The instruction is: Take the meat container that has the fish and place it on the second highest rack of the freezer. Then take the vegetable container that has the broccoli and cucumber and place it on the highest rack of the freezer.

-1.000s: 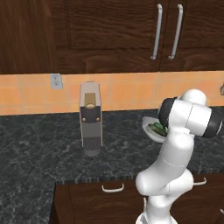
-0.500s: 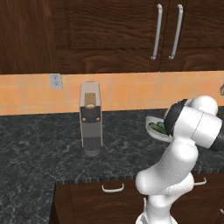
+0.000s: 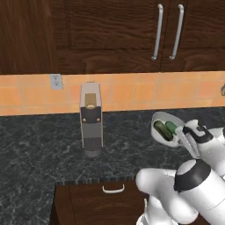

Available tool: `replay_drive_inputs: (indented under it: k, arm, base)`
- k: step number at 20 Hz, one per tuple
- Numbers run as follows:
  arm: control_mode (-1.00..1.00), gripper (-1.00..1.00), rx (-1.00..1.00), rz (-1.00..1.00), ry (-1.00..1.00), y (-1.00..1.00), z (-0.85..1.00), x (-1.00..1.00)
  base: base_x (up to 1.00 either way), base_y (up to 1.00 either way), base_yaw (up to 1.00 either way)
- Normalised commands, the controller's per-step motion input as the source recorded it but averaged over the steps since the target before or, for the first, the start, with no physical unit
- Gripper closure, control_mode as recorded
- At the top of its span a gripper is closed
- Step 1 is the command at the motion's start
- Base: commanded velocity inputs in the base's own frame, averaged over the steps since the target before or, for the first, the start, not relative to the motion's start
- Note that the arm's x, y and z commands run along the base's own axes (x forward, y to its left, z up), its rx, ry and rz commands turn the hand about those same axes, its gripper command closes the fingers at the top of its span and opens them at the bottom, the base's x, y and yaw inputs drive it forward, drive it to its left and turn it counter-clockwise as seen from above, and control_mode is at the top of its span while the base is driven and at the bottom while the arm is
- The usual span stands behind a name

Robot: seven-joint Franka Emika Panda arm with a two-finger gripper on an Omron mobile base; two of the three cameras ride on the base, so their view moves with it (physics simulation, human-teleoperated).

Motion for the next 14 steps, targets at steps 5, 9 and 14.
replay_drive_inputs:
  k: [5,9,14]
  arm:
    - [-1.0,1.0,0.0,0.01,0.06,0.02,1.0,-0.51]
    - [-1.0,1.0,-0.06,0.03,0.12,0.16,1.0,-0.37]
    - [-1.0,1.0,-0.04,0.06,0.01,0.19,0.97,-0.49]
  base:
    - [0.0,0.0,0.0]
    - [0.0,0.0,0.0]
    - [0.0,0.0,0.0]
